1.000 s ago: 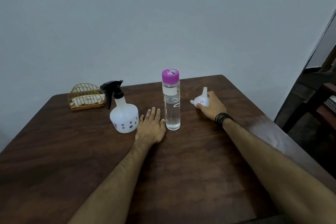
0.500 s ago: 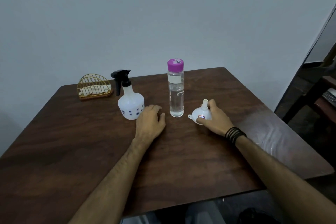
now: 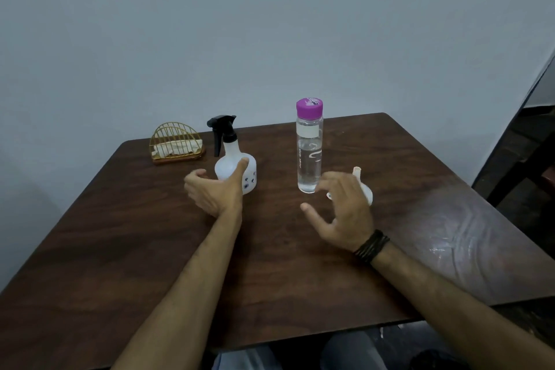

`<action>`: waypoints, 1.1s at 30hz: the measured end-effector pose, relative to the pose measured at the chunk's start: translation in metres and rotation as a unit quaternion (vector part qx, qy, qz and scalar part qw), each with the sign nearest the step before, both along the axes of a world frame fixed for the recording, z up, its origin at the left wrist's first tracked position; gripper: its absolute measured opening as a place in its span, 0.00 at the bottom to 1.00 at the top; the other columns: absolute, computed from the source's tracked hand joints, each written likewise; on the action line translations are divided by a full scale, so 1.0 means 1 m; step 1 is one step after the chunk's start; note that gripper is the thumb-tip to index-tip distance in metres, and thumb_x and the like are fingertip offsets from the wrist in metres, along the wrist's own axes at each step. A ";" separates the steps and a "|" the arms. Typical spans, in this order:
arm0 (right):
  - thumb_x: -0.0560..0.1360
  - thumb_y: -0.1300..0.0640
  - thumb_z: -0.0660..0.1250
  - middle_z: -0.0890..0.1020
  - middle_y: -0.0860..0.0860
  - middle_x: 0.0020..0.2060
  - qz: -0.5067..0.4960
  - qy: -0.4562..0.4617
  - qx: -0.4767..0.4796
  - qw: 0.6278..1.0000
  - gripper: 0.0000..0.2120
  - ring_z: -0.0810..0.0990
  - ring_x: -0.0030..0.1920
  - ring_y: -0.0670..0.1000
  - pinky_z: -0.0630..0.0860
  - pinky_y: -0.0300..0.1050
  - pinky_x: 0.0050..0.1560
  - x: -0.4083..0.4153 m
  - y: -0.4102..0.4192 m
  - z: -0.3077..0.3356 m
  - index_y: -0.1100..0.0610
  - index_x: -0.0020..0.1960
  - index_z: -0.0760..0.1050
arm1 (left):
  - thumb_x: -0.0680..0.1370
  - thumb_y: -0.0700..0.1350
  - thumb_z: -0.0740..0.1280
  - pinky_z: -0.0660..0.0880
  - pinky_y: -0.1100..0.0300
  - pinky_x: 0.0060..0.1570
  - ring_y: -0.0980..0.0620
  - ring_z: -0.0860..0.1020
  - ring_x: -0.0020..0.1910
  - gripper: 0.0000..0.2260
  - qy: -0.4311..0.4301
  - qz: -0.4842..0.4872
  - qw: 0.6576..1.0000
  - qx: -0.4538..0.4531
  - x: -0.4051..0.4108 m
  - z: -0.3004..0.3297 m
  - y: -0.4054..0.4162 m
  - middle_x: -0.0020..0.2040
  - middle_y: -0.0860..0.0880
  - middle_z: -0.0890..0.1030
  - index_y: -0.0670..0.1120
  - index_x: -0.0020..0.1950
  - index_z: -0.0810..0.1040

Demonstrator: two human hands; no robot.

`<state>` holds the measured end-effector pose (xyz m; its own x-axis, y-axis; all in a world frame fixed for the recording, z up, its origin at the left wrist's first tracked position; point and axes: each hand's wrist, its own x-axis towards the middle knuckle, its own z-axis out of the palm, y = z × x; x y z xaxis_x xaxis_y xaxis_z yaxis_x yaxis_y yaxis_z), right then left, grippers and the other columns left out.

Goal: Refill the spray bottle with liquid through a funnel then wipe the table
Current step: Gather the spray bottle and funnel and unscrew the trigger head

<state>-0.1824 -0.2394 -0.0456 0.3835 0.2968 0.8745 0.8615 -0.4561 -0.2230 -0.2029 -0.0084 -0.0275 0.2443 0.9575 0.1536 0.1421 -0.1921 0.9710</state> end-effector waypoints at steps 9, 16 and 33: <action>0.75 0.44 0.68 0.71 0.50 0.69 0.072 0.226 -0.096 0.967 0.30 0.70 0.68 0.48 0.71 0.47 0.69 0.006 0.083 -0.003 0.55 0.72 0.65 | 0.71 0.54 0.77 0.77 0.50 0.58 0.47 0.79 0.59 0.28 0.152 -0.295 0.941 0.061 0.014 0.010 0.030 0.59 0.49 0.80 0.47 0.68 0.77; 0.68 0.45 0.78 0.69 0.41 0.72 0.213 0.408 -0.030 0.887 0.45 0.69 0.70 0.40 0.68 0.39 0.69 0.022 0.090 -0.005 0.47 0.78 0.57 | 0.72 0.52 0.76 0.78 0.42 0.61 0.47 0.82 0.57 0.23 0.062 -0.489 0.870 0.002 -0.009 -0.002 0.021 0.59 0.48 0.83 0.48 0.66 0.79; 0.64 0.43 0.81 0.72 0.43 0.60 0.225 0.397 -0.040 0.889 0.36 0.74 0.60 0.42 0.76 0.43 0.61 0.027 0.088 -0.009 0.49 0.67 0.70 | 0.77 0.39 0.71 0.80 0.45 0.58 0.41 0.82 0.59 0.16 -0.186 -0.436 0.876 -0.088 -0.021 0.013 -0.004 0.59 0.38 0.84 0.32 0.63 0.79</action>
